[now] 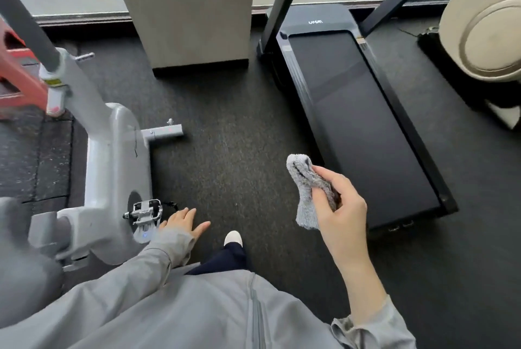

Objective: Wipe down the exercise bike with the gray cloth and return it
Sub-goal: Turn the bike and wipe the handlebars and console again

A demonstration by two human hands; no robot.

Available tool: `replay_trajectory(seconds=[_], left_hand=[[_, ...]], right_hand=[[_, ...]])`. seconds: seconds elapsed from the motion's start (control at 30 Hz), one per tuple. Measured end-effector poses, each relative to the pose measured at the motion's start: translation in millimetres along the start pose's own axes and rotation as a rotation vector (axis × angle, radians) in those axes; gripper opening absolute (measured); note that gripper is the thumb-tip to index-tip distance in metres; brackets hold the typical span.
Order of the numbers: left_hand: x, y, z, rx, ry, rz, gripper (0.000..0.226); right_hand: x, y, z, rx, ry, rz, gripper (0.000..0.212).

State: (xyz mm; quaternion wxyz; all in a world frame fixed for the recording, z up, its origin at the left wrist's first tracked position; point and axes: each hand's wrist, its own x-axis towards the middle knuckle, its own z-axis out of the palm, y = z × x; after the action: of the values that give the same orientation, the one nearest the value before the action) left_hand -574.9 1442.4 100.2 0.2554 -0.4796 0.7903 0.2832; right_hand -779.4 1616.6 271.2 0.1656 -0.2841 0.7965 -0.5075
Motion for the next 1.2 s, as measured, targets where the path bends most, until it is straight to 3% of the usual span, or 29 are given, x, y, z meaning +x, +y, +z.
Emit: replay_trajectory(seconds=[0.47, 0.83, 1.2], left_hand=[[93.8, 1.0, -101.1, -0.129, 0.006, -0.265, 0.070], [171.9, 12.0, -188.7, -0.333, 0.116, -0.517, 0.069], [194.9, -22.1, -241.0, -0.487, 0.187, -0.628, 0.070]], right_hand=[[200.6, -39.3, 97.8, 0.065, -0.315, -0.165, 0.038], [380.2, -77.8, 189.1, 0.109, -0.632, -0.368, 0.047], [434.6, -130.2, 289.5, 0.159, -0.817, -0.482, 0.057]])
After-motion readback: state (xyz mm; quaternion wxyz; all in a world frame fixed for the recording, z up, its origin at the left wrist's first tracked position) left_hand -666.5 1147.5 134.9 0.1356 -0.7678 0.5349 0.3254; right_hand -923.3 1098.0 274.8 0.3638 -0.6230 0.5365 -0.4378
